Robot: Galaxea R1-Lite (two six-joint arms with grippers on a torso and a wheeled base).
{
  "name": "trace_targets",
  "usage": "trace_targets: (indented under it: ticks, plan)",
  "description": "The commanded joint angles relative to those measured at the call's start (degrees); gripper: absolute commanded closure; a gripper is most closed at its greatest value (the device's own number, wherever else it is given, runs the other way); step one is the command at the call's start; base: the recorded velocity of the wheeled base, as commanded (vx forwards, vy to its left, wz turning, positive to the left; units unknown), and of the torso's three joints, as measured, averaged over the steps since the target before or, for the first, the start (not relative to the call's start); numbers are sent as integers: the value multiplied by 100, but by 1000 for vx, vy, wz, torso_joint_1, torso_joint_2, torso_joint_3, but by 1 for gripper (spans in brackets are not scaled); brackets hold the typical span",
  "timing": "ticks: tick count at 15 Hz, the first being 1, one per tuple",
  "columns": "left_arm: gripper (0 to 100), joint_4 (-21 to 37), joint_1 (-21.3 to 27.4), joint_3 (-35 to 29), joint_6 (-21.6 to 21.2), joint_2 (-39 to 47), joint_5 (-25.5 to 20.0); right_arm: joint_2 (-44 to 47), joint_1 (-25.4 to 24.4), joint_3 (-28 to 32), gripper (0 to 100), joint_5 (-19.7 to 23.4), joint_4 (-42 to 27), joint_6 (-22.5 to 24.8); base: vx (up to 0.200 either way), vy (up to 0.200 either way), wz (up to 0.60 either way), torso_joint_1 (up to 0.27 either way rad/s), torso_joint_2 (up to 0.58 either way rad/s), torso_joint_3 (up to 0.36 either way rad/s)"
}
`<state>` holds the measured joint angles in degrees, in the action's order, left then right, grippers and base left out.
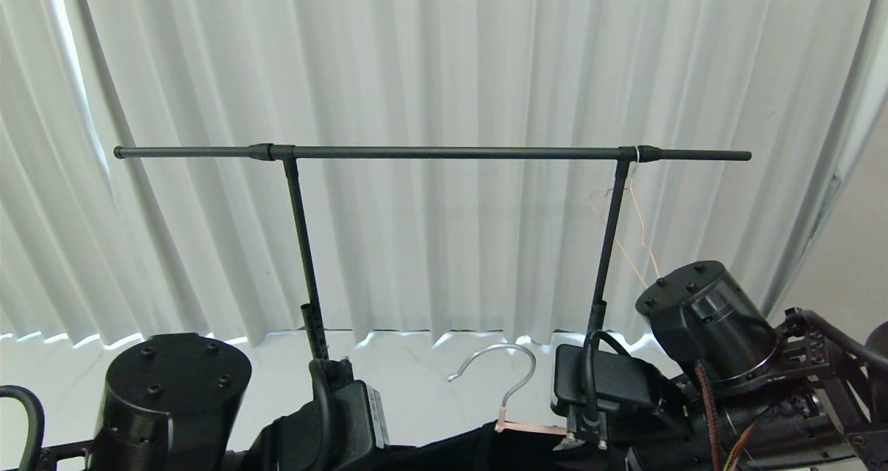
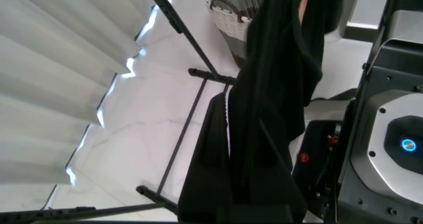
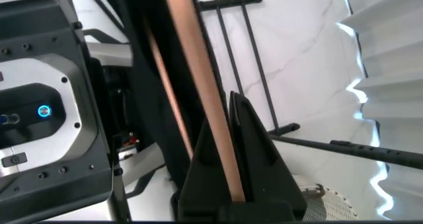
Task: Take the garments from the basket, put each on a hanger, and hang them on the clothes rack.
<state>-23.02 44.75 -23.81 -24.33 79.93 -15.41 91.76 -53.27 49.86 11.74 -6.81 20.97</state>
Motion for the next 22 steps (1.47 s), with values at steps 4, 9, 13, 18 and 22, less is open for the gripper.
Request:
trace_targets:
  ticks: [4, 9, 13, 18, 22]
  plan:
    - [100, 8, 51, 8, -19, -48, 29, -44, 10, 6, 100, -5, 22, 21, 0, 0, 0, 0, 0, 0]
    - [0, -1, -19, 17, 7, -66, 258, -457, 27, -99, 100, -5, 49, 48, 0, 0, 0, 0, 0, 0]
    - [0, -1, -467, 140, 7, -162, 293, -888, 221, -345, 100, -5, 57, 48, 0, 0, 0, 0, 0, 0]
    - [0, -1, -1250, 711, -1, -118, 319, -1459, 564, -477, 100, 74, 216, 30, 0, 0, 0, 0, 0, 0]
    - [0, -1, -2023, 702, -1, 532, 319, -1529, 590, -794, 100, 347, 1499, 39, 0, 0, 0, 0, 0, 0]
